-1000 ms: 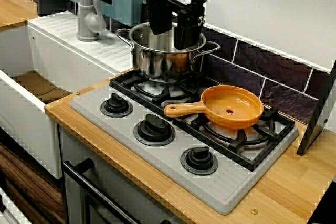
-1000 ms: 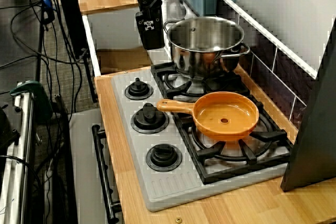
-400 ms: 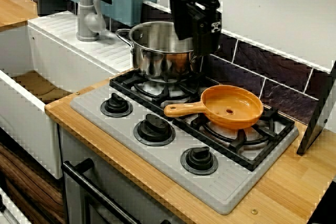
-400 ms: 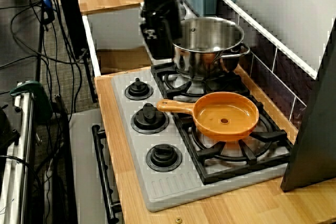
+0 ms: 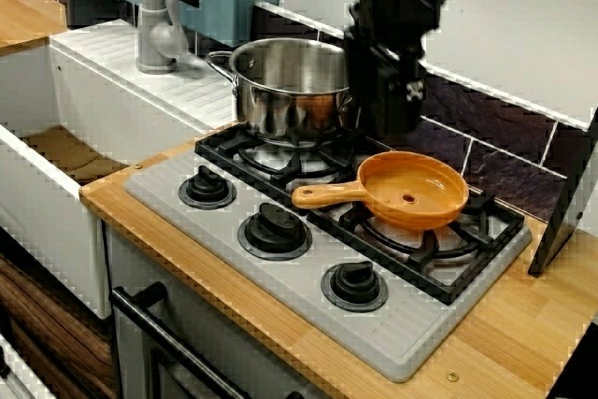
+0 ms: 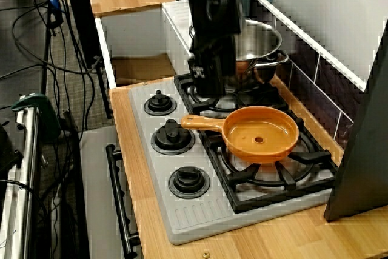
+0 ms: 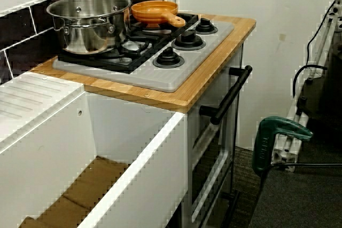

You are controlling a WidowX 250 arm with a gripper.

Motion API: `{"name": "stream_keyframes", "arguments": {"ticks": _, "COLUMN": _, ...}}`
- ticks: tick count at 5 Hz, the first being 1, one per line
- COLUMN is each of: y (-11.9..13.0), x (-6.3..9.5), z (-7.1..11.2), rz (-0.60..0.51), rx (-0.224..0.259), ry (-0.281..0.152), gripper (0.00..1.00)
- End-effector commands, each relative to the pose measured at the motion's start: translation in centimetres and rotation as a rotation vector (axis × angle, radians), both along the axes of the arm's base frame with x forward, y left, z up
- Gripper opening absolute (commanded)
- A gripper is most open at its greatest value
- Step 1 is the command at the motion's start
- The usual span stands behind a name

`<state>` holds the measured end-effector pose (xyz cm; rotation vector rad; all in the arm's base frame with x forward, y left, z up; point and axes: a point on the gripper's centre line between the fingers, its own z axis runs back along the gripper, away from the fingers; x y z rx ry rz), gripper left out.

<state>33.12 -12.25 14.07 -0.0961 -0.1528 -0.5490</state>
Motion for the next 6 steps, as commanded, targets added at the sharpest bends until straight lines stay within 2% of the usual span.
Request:
{"name": "stream_keyframes", "arguments": {"ticks": 1, "y": -1.2, "x": 1.2, "z": 0.9, "rz": 0.016, "rx": 0.023, "ry": -0.028, "gripper": 1.0}}
{"name": "stream_keyframes", "arguments": {"ticks": 4, "y": -1.2, "x": 1.2, "z": 0.9, "rz": 0.016, "rx": 0.023, "ry": -0.028, "gripper": 1.0}}
{"name": "stream_keyframes", "arguments": {"ticks": 5, "y": -2.1, "x": 1.6, "z": -0.8, "rz": 0.025, "rx": 0.038, "ry": -0.017, "gripper": 1.0}}
{"name": "stream_keyframes", "arguments": {"ticks": 6, "y": -2.9, "x": 2.1, "z": -2.6, "rz": 0.034, "rx": 0.073, "ry": -0.062, "gripper": 1.0}}
